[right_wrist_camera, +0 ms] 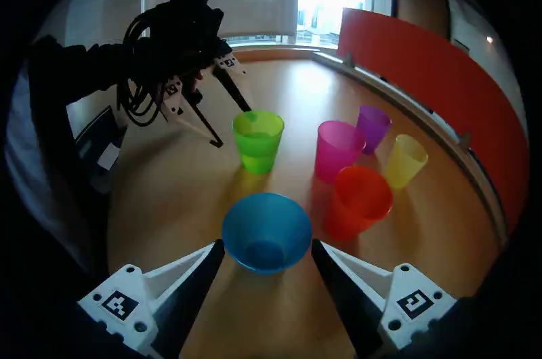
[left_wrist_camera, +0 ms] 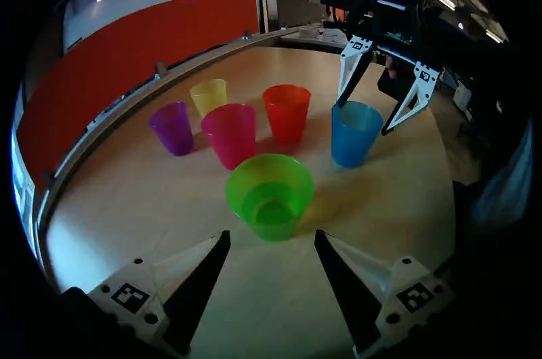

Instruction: Pour water

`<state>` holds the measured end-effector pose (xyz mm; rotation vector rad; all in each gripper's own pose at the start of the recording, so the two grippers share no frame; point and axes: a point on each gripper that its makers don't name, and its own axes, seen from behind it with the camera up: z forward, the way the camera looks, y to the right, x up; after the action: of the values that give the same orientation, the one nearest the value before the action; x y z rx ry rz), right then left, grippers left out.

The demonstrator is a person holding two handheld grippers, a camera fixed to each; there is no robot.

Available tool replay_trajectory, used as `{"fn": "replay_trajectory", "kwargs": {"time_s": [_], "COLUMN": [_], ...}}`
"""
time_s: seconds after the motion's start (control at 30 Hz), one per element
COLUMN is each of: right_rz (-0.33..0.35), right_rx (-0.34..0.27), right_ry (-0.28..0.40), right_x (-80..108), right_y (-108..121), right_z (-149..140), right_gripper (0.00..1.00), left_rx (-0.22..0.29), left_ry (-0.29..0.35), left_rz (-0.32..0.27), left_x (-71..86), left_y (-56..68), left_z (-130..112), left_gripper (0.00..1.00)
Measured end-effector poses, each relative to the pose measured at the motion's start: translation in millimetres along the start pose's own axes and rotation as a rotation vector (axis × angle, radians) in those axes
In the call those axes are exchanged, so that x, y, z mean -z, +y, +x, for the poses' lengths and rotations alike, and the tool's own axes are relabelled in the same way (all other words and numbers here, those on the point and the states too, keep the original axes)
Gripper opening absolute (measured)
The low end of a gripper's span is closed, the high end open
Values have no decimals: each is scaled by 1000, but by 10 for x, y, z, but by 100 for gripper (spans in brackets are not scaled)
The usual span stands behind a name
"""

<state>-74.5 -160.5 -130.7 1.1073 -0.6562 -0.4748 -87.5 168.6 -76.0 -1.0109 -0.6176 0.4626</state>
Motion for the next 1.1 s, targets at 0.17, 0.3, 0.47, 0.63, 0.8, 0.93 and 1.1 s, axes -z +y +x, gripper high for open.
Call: {"fn": "replay_trajectory", "kwargs": {"time_s": [0.17, 0.3, 0.47, 0.63, 0.8, 0.93, 1.1], "right_rz": [-16, -33, -55, -82, -112, -149, -194], "right_rx": [-9, -18, -30, -48, -69, -99, -151], "right_ry": [-3, -7, -12, -9, 5, 10, 25], "right_x": [113, 197, 298, 377, 450, 513, 578], "right_y": [-2, 10, 32, 85, 150, 240, 347], "right_z": [-76, -147, -247, -324, -324, -343, -342], "right_gripper": [100, 100, 100, 100, 100, 100, 100], "left_rx": [6, 3, 8, 15, 26, 46, 76], "left_ry": [-3, -2, -3, -3, -4, -1, 1], "left_rz": [19, 28, 40, 52, 85, 123, 189], "left_x": [82, 149, 216, 257, 287, 351, 449], "left_y": [-28, -25, -50, -69, -143, -234, -398], "left_z": [-43, -57, -73, -90, -117, -124, -148], "left_gripper": [92, 92, 92, 92, 92, 92, 92]}}
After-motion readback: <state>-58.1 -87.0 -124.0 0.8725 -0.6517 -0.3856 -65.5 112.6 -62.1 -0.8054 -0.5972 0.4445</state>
